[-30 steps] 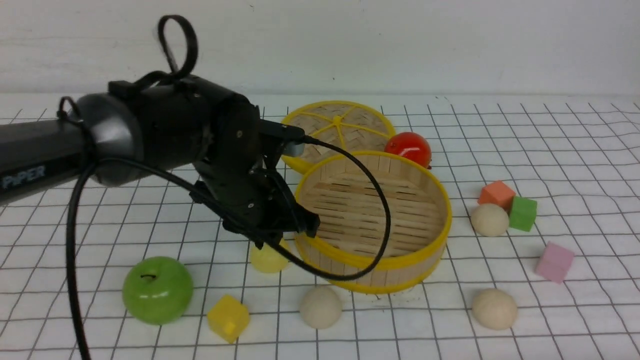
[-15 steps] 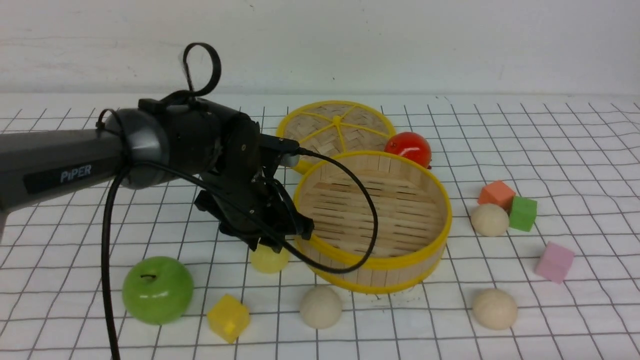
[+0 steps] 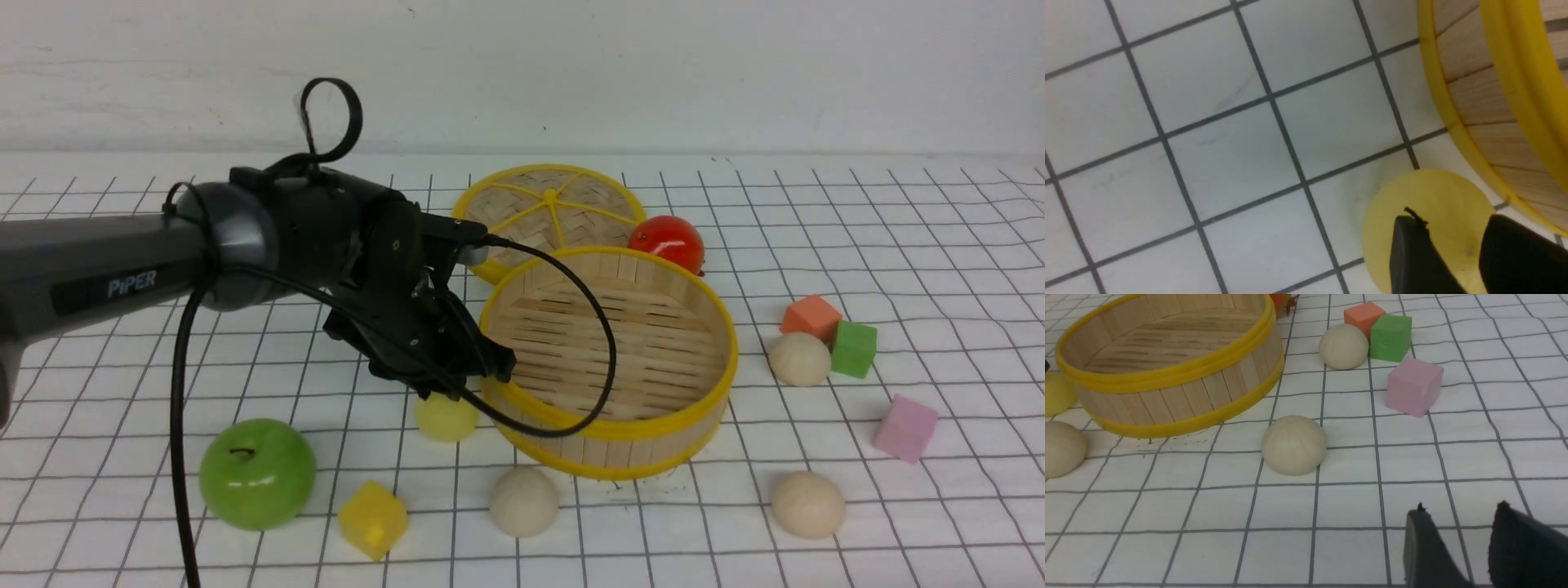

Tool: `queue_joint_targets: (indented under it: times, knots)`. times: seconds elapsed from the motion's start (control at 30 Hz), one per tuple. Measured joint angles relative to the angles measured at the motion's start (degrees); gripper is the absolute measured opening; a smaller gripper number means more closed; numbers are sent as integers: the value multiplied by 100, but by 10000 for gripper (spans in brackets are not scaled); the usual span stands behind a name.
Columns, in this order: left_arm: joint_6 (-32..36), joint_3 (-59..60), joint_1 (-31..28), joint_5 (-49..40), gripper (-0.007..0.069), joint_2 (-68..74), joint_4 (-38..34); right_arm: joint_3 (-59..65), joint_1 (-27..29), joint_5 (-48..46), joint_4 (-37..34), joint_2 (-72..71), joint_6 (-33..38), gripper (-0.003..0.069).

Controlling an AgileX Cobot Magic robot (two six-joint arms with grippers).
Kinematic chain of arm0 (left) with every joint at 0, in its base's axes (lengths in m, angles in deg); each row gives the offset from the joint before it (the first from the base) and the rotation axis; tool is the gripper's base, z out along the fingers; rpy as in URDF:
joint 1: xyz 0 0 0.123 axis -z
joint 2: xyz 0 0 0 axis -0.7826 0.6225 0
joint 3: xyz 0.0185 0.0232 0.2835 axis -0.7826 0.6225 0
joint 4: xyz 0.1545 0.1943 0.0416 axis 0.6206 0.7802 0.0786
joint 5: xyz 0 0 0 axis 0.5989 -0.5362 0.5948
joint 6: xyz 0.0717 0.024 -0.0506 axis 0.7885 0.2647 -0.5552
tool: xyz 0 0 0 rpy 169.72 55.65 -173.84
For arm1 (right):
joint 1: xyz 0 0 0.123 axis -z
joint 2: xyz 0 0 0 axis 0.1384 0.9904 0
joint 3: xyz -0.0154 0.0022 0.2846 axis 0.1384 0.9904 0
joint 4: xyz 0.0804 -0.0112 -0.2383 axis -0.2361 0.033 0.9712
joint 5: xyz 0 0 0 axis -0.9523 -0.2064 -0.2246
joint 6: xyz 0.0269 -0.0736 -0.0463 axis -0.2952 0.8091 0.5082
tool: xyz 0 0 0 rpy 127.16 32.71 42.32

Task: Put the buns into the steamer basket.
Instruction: Use the left arm to grab a steamed stuffed bun

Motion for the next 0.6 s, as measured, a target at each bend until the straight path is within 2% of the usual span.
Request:
queue_joint_targets:
  times: [0.43,0.6]
  knots:
    - [30,-39,-5,-149,251,-263,-14,0,0,0,0,0,0,239]
    - [431,-57,-5,-356,251,-366,-130,0,0,0,0,0,0,239]
